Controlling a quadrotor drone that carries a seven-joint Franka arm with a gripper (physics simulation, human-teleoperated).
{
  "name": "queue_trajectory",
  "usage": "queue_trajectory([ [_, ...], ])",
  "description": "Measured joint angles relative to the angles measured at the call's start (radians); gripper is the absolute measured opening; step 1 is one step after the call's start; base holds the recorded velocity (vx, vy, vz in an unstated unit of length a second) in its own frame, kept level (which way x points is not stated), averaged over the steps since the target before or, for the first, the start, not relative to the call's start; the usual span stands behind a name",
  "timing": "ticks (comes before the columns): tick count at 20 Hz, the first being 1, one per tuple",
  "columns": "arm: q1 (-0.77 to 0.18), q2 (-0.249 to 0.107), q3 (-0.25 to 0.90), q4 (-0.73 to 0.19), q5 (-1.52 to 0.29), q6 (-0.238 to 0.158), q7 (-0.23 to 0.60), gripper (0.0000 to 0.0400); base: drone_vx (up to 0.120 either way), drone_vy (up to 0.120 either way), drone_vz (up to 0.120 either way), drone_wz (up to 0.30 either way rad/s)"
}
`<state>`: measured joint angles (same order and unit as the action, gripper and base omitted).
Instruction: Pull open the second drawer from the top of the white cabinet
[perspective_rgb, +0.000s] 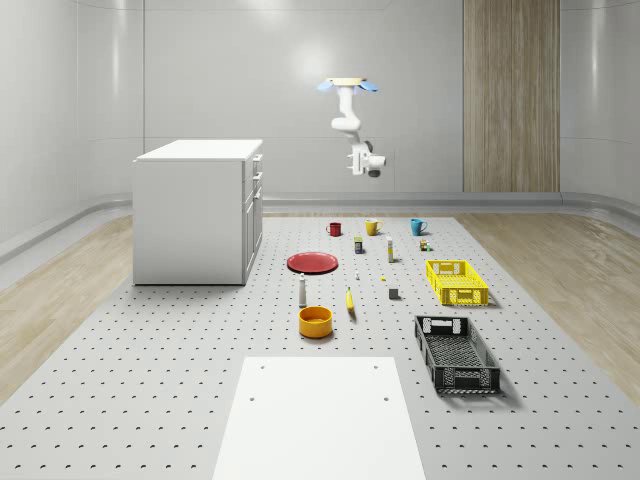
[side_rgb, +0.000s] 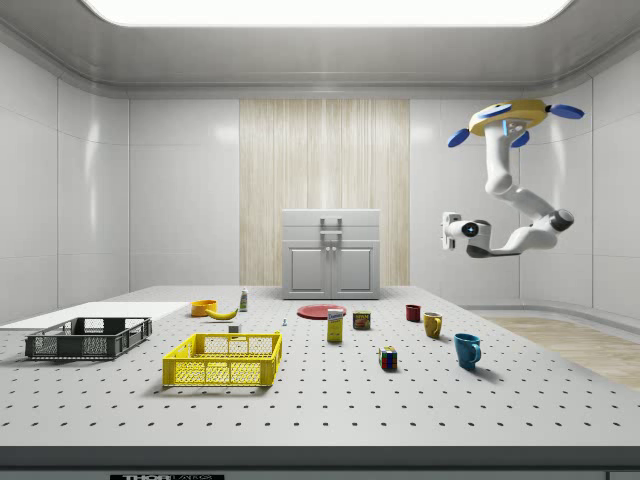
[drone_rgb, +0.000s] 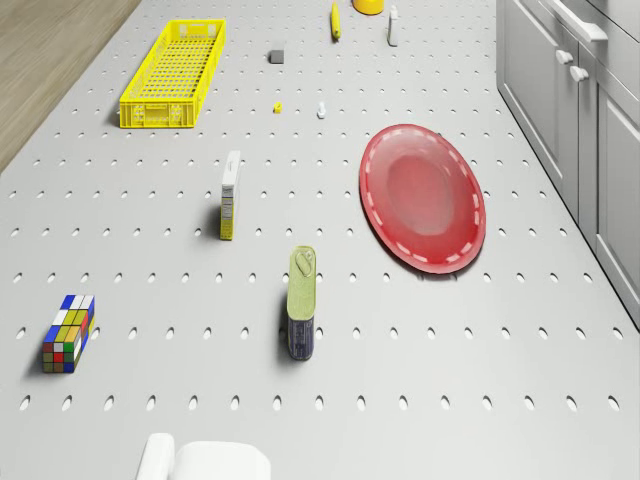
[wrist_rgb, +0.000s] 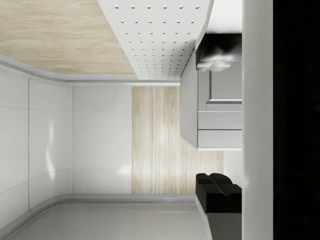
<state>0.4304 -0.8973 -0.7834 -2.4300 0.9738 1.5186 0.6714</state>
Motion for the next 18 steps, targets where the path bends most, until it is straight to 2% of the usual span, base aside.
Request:
queue_trajectory([
  [18, 0.089, -0.078, -0.039, -0.010, -0.056, 0.077, 0.046, 0.0300, 0.120, -0.120, 0.000, 0.000],
])
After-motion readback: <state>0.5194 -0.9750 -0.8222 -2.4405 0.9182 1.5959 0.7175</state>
